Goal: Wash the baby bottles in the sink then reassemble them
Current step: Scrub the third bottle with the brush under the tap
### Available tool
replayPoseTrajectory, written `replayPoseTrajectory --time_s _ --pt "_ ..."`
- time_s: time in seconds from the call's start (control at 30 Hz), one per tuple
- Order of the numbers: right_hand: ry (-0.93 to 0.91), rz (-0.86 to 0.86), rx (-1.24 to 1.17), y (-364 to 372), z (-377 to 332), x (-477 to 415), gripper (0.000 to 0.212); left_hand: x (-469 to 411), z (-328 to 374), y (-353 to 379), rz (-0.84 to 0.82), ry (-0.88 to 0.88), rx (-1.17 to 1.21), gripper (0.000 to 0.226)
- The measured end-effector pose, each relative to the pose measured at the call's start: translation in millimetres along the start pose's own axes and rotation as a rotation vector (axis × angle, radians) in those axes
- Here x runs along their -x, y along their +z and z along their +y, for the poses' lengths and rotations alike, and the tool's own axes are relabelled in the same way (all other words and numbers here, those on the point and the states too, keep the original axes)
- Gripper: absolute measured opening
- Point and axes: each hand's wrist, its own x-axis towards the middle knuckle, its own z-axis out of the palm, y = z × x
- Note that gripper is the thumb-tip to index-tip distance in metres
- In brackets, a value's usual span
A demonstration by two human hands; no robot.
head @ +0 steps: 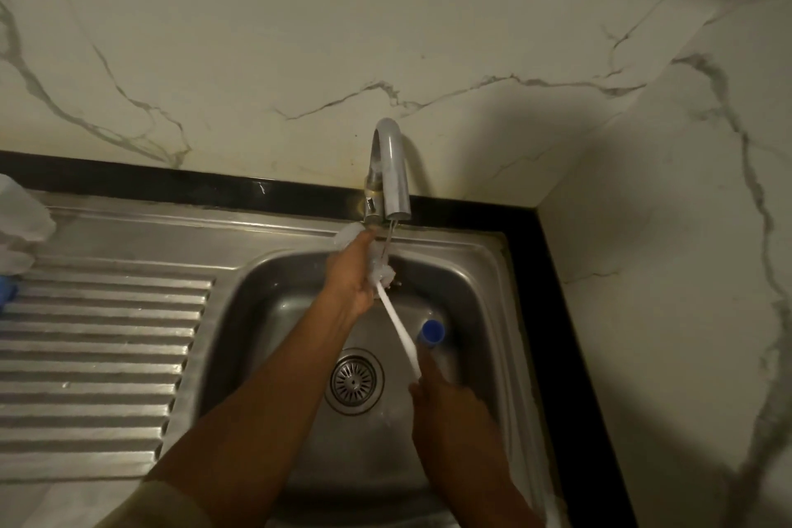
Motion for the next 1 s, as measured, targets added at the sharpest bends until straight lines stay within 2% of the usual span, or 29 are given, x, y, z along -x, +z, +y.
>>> replayPoseTrajectory --time_s 0.03,0.07,0.1,0.13,0.17,0.2,0.23,0.27,0.33,0.37,0.4,0.43,0.47,0.5,0.57,0.6,0.63,0.67,0.73,0.77,0.8,0.83,0.87,0.9,0.97,1.0 --pt "-0.016 0.079 -0.062 0.6 2.1 1.6 0.050 1.2 1.6 -2.7 -0.070 -0.010 0.022 0.051" --pt "0.082 0.049 -0.211 2.2 -2.4 4.6 0.040 0.4 2.0 -9.2 -0.133 -0.028 0.096 0.052" --pt "0.195 -0.008 -0.501 -2.5 -2.7 3.0 0.028 2.7 3.4 -13.7 -0.180 -0.055 0.198 0.056" --pt "0.339 -0.174 -0.835 -8.1 -7.4 7.2 0.019 5.0 4.6 -16.7 -0.230 -0.079 0.293 0.059" --pt "0.478 -0.311 -1.132 -13.7 -9.6 11.9 0.019 7.5 5.0 -18.8 -0.282 -0.098 0.371 0.058" --pt "0.561 -0.374 -1.258 -17.6 -7.5 13.3 0.025 9.5 5.0 -18.2 -0.316 -0.116 0.402 0.054" --pt "0.571 -0.365 -1.225 -18.4 -4.7 12.9 0.028 10.2 4.1 -14.6 -0.305 -0.124 0.386 0.049" --pt "0.482 -0.303 -1.011 -16.4 -3.4 12.5 0.030 11.2 2.9 -8.0 -0.258 -0.111 0.321 0.045" --pt "0.160 -0.019 -0.225 -5.0 3.4 5.7 0.033 7.0 -2.5 1.0 -0.075 -0.015 0.129 0.044" --pt "0.063 0.013 0.052 -5.0 0.5 5.2 0.040 4.3 -4.3 3.4 -0.025 0.051 0.044 0.040" --pt "-0.002 0.104 0.194 -6.8 -3.3 -1.0 0.045 3.6 -4.3 4.1 -0.018 0.102 -0.004 0.035" --pt "-0.054 0.206 0.145 -8.6 -9.0 -5.6 0.046 2.7 -2.8 2.6 -0.046 0.119 -0.002 0.032" --pt "0.003 0.193 -0.007 -5.9 -13.0 -1.8 0.041 2.6 -0.7 2.0 -0.105 0.092 0.050 0.031" --pt "0.066 0.077 -0.252 -8.0 -14.1 0.9 0.031 5.5 2.5 0.3 -0.165 0.035 0.160 0.035" --pt "0.329 -0.238 -0.912 -13.8 -26.0 11.5 0.014 7.1 8.8 -6.1 -0.277 -0.048 0.399 0.050" --pt "0.431 -0.321 -1.114 -16.6 -26.1 14.8 0.012 6.4 8.6 -8.0 -0.305 -0.071 0.452 0.053" --pt "0.462 -0.309 -1.132 -16.7 -22.2 13.3 0.014 7.3 7.3 -7.1 -0.292 -0.100 0.443 0.053" --pt "0.404 -0.246 -0.943 -13.6 -18.5 12.1 0.019 7.7 4.4 -3.8 -0.228 -0.111 0.371 0.050" --pt "0.101 0.036 -0.248 4.7 -3.6 8.4 0.039 3.8 -5.0 2.3 -0.023 -0.056 0.128 0.037" --pt "0.090 -0.044 -0.093 0.5 -11.6 8.0 0.046 1.5 -7.1 4.9 0.051 -0.007 0.021 0.032" --pt "0.038 -0.033 -0.052 -3.7 -3.7 -1.8 0.049 1.1 -6.1 6.1 0.052 0.021 -0.035 0.029" --pt "-0.021 0.065 -0.062 -3.8 4.6 -1.1 0.047 2.2 -4.2 4.9 -0.008 0.001 -0.014 0.027" --pt "0.092 0.065 -0.136 1.0 -0.8 1.7 0.039 3.6 -2.6 -0.1 -0.088 -0.035 0.059 0.027" --pt "0.168 0.032 -0.349 -1.8 -3.0 -1.7 0.028 5.2 -1.7 -6.6 -0.141 -0.069 0.178 0.033" --pt "0.440 -0.255 -0.965 -11.9 -13.0 10.2 0.013 7.4 -1.1 -18.2 -0.201 -0.116 0.413 0.048" --pt "0.553 -0.343 -1.137 -15.2 -12.2 12.6 0.020 7.6 -1.4 -21.6 -0.220 -0.132 0.479 0.051"
